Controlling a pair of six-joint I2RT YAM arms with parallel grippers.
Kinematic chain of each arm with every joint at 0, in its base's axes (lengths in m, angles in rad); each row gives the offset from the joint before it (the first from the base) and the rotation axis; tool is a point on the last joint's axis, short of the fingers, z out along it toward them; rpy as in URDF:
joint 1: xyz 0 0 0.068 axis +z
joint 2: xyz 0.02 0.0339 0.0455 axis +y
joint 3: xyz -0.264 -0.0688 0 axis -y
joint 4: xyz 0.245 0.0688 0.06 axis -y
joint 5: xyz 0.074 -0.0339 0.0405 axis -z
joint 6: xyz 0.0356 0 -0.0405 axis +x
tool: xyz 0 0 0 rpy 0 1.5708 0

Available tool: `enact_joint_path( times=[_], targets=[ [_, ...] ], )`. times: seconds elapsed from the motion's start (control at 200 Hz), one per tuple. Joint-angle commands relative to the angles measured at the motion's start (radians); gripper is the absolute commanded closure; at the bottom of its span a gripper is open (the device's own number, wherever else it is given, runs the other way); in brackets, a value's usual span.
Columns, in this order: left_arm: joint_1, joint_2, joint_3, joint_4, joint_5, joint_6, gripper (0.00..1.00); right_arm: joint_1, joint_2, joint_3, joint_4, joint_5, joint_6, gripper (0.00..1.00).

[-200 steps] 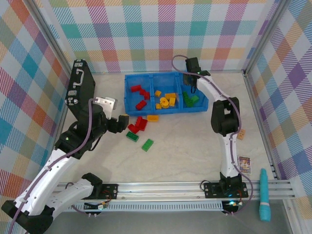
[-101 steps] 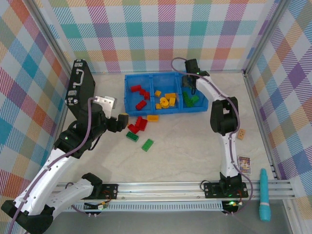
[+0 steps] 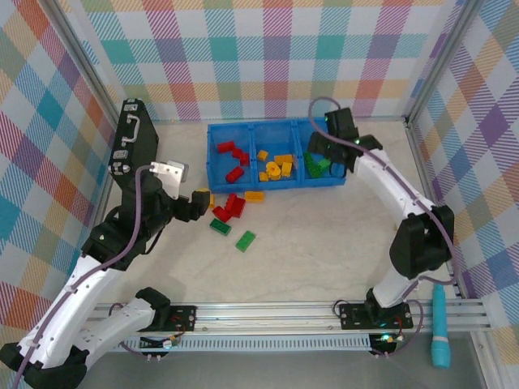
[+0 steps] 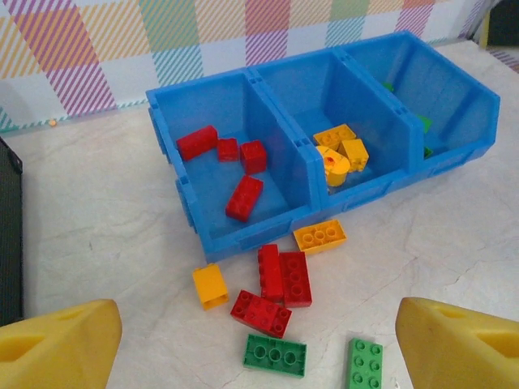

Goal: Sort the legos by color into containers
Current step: Place the lego in the container, then pick up the lego from the center of the table.

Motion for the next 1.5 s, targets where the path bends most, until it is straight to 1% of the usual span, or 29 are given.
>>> enact_joint_path(
  times=[0.0, 0.095, 0.195, 0.275, 0.37, 0.515, 0.655, 0.78, 0.875, 1.03, 1.145, 1.315, 1.395, 1.495],
  targets=[
    [-0.007, -0.021, 0.021, -0.007, -0.009, 0.015, 0.12, 0.100, -0.041, -0.107, -0.022, -0.045, 0.218, 0.18],
    [-0.007, -0.036, 0.013, -0.008, -0.008, 0.012, 0.12, 0.194, -0.052, -0.149, -0.052, -0.063, 0.329, 0.18],
    [-0.007, -0.055, 0.001, 0.000, -0.001, 0.010, 0.12, 0.301, -0.030, -0.147, -0.089, -0.054, 0.439, 0.17],
    [-0.007, -0.068, -0.004, 0.003, 0.000, 0.008, 0.12, 0.372, 0.031, -0.113, -0.124, -0.089, 0.517, 0.17],
    [-0.007, -0.082, -0.008, 0.004, 0.002, 0.005, 0.12, 0.450, 0.120, -0.054, -0.160, -0.123, 0.567, 0.17],
    [-0.007, -0.099, -0.014, 0.006, -0.009, 0.008, 0.11, 0.531, 0.227, 0.002, -0.178, -0.139, 0.627, 0.15],
    [-0.007, -0.103, -0.004, -0.005, -0.038, 0.016, 0.11, 0.554, 0.266, 0.006, -0.135, -0.156, 0.643, 0.15],
    [-0.007, -0.107, 0.000, -0.008, -0.048, 0.019, 0.10, 0.564, 0.294, 0.024, -0.150, -0.168, 0.652, 0.14],
    [-0.007, -0.109, -0.007, -0.006, -0.035, 0.014, 0.10, 0.568, 0.313, 0.026, -0.150, -0.196, 0.639, 0.14],
    [-0.007, -0.112, -0.019, -0.003, -0.023, 0.009, 0.10, 0.578, 0.334, 0.027, -0.163, -0.207, 0.631, 0.15],
    [-0.007, -0.115, -0.018, -0.005, -0.027, 0.011, 0.10, 0.587, 0.350, 0.035, -0.154, -0.205, 0.625, 0.15],
    [-0.007, -0.107, -0.018, -0.005, -0.021, 0.009, 0.10, 0.605, 0.400, 0.086, -0.185, -0.207, 0.597, 0.15],
    [-0.007, -0.105, -0.018, -0.004, -0.019, 0.008, 0.10, 0.623, 0.411, 0.092, -0.178, -0.183, 0.566, 0.15],
    [-0.007, -0.106, -0.017, -0.005, -0.022, 0.009, 0.10, 0.627, 0.448, 0.119, -0.212, -0.188, 0.545, 0.17]
  ],
)
